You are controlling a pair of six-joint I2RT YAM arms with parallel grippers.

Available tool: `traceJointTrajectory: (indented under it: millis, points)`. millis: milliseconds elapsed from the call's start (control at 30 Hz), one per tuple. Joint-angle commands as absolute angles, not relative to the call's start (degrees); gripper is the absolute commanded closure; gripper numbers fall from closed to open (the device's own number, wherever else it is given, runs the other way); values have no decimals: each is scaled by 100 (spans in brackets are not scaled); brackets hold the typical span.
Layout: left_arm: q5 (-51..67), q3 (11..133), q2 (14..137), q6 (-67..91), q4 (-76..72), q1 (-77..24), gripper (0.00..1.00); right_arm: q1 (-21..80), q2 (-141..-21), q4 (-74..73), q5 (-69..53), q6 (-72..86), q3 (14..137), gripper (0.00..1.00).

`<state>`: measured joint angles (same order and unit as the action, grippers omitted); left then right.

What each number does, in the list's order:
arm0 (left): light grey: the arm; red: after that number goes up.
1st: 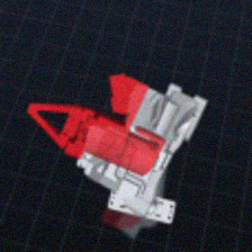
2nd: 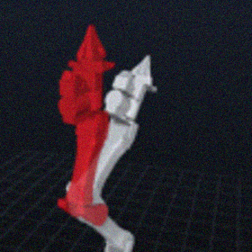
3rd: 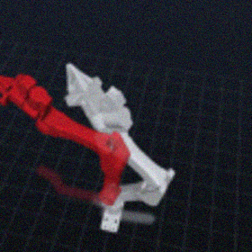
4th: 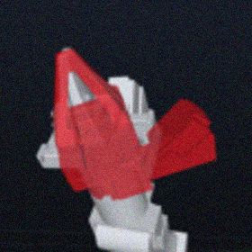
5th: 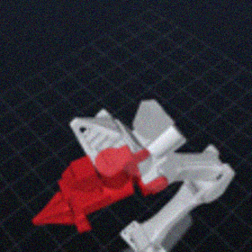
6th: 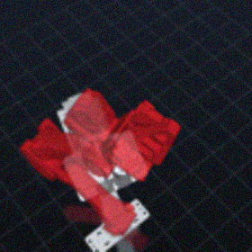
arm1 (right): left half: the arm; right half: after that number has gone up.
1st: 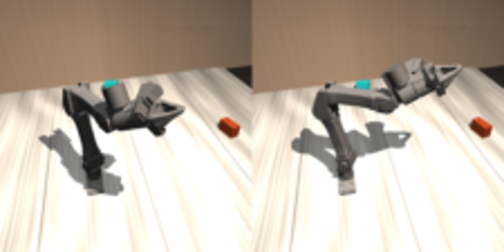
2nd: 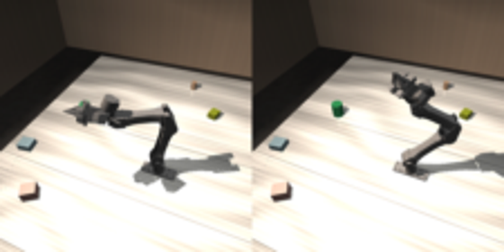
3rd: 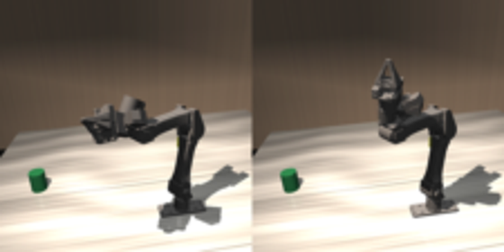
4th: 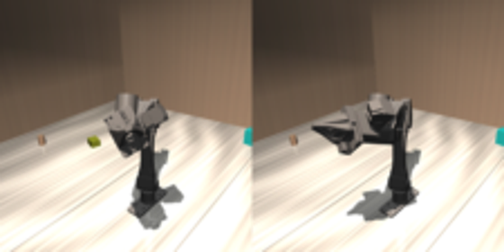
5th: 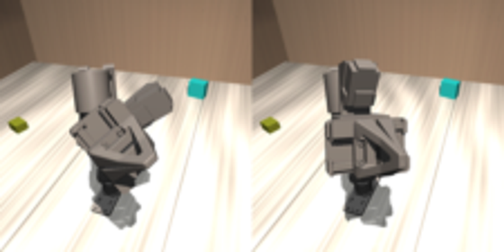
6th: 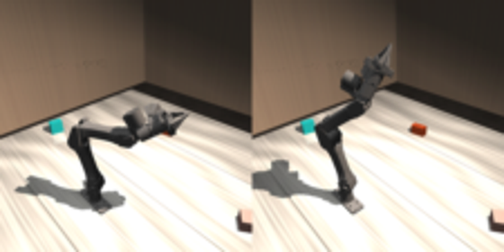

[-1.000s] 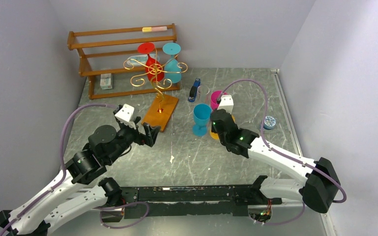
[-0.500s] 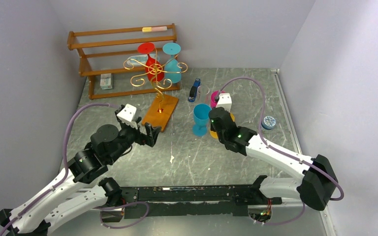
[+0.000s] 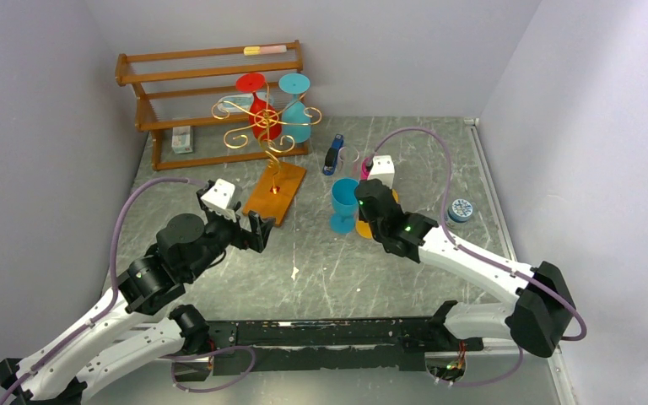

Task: Take the wine glass off the wine glass rack
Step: Place the wine glass at the center of the board.

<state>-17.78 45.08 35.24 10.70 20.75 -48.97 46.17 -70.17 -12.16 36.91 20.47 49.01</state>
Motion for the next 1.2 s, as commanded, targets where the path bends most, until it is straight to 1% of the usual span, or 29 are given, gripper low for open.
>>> traceJointTrajectory:
  millis: [0,767,833,867,967,1000,1067,1167]
  points:
    - [-1855,4526,3508,1031,2173,-4904,3,4588,-6962,-1364,3879,2031,5090,77]
    - [-1793,4948,3911,988,2386,-4911,3,4583,-6517,-1518,3757,2014,5301,76]
    - [-1894,5017,3988,988,2443,-4910,3,4588,-6431,-1516,3839,2039,5330,72]
    - [-1936,5052,4033,973,2482,-4906,3,4588,-6373,-1512,3899,2060,5334,67]
    - [-2011,5150,4178,958,2579,-4904,3,4535,-6235,-1619,4033,2202,5350,63]
    - [-2006,5165,4217,954,2595,-4906,3,4434,-6191,-1703,4018,2315,5348,60]
    - [-1968,5177,4272,958,2597,-4909,3,4082,-6106,-1831,3619,2556,5283,58]
    - [-1873,5168,4329,974,2569,-4905,3,3288,-6048,-1966,2544,2856,5217,57]
